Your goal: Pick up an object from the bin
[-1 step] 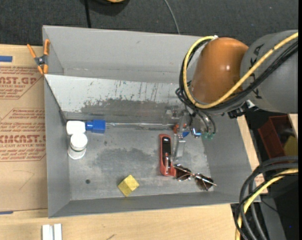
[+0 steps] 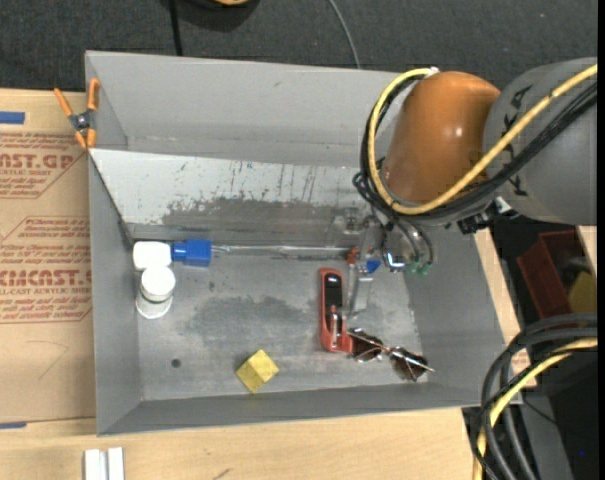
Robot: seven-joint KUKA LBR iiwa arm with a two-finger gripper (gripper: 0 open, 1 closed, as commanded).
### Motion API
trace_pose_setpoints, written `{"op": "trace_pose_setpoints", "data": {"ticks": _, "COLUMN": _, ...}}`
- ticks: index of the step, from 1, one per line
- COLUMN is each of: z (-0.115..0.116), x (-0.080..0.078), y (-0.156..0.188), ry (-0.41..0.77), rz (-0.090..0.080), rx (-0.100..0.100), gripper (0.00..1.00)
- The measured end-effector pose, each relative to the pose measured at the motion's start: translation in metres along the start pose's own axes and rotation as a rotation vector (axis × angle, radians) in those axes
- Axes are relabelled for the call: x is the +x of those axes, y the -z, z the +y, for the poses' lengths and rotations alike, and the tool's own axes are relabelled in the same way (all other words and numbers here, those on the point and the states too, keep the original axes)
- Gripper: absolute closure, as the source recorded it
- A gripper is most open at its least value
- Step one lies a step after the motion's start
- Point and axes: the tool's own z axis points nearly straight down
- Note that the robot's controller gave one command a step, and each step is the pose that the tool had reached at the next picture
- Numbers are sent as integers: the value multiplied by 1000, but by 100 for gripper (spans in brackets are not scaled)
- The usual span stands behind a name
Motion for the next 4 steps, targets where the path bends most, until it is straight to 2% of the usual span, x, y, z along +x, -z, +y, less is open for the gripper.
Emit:
{"op": "trace_pose_setpoints", "data": {"ticks": 1, "z": -8, "x": -4, "y": -47, "ry": 154, "rz": 0, "rx": 0, "gripper": 0}}
{"op": "trace_pose_setpoints", "data": {"ticks": 2, "z": -9, "x": -8, "y": -69, "ry": 372, "rz": 0, "rx": 0, "gripper": 0}}
{"op": "trace_pose_setpoints", "data": {"ticks": 3, "z": -1, "x": -13, "y": -60, "ry": 474, "rz": -1, "rx": 0, "gripper": 0}}
{"op": "trace_pose_setpoints", "data": {"ticks": 4, "z": 3, "x": -24, "y": -108, "ry": 698, "rz": -6, "rx": 1, "gripper": 0}}
